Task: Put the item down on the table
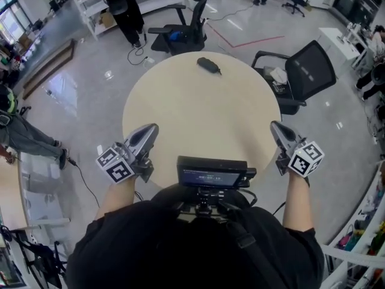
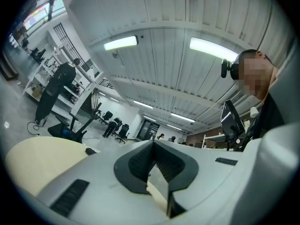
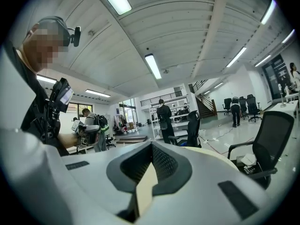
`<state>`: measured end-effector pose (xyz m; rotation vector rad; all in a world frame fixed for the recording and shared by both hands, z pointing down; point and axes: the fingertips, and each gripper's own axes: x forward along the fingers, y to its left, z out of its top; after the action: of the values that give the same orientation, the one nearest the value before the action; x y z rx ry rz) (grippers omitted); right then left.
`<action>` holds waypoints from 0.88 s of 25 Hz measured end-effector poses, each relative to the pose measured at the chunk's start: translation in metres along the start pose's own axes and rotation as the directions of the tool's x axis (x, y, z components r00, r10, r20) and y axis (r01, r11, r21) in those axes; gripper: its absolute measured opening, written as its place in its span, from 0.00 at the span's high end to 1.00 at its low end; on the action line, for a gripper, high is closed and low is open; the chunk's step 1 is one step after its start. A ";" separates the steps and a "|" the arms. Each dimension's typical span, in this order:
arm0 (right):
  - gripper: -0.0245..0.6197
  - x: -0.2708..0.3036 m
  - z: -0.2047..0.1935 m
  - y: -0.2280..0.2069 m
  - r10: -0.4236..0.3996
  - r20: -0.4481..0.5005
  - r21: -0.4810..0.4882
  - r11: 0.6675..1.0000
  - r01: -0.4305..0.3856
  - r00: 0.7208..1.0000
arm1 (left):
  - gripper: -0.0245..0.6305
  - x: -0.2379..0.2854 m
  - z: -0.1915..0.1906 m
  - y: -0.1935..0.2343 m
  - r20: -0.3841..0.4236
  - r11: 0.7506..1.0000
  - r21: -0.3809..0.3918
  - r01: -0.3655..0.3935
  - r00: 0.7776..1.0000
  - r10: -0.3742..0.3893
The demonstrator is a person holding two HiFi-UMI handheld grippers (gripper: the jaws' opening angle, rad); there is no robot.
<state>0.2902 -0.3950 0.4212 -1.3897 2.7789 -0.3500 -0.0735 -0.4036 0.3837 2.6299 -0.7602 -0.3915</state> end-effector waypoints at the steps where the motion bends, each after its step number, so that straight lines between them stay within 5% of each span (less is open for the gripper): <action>1: 0.95 0.007 -0.003 0.014 -0.002 0.000 -0.007 1.000 0.002 1.000 | 0.96 -0.003 0.004 0.004 -0.002 1.000 0.003 0.016 1.000 -0.016; 6: 0.95 0.035 -0.014 0.064 -0.005 0.005 -0.028 1.000 0.005 1.000 | 0.96 -0.017 0.020 0.023 -0.007 0.998 -0.008 0.067 0.998 -0.067; 22: 0.95 0.044 -0.003 0.070 0.017 0.011 -0.035 0.999 -0.017 1.000 | 0.96 -0.019 0.015 0.027 0.018 0.998 -0.021 0.064 0.998 -0.064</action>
<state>0.2075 -0.3888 0.4138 -1.3699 2.7989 -0.2933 -0.1067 -0.4184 0.3843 2.6386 -0.6746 -0.4385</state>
